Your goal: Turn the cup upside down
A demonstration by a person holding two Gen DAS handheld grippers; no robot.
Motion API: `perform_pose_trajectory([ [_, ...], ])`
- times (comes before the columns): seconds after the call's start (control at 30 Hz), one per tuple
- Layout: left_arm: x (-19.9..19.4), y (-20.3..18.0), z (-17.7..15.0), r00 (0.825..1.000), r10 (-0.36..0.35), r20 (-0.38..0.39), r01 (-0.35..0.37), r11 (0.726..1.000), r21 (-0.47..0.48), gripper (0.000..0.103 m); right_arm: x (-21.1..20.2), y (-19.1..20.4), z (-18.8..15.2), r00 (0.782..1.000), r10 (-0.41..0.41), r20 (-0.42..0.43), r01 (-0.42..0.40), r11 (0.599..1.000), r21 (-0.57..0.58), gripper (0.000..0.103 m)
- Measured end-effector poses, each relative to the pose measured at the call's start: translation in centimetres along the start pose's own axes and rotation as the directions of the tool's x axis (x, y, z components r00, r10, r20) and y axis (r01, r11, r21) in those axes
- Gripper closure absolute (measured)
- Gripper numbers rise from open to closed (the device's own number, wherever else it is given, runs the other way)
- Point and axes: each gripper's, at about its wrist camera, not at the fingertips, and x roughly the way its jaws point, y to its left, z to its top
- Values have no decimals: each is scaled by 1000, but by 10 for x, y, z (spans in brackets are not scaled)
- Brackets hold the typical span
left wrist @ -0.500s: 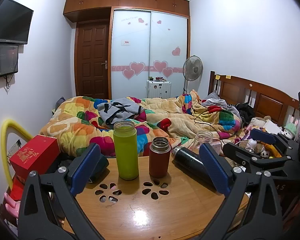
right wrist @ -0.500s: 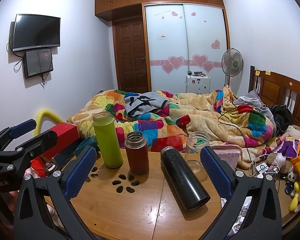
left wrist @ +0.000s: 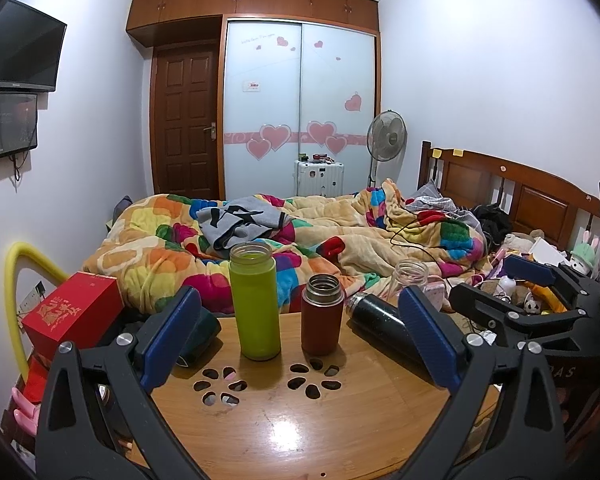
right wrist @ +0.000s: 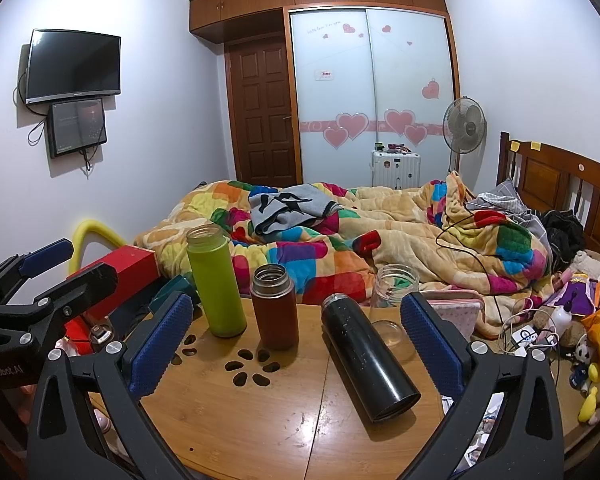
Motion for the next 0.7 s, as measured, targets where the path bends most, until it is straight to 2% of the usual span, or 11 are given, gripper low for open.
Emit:
perform_pose_trajectory([
  [0.7,0,0,-1,1000,-12,-5,12,1000,-4,3,0,4,0,1000,2,4,-2,1000,4,0],
])
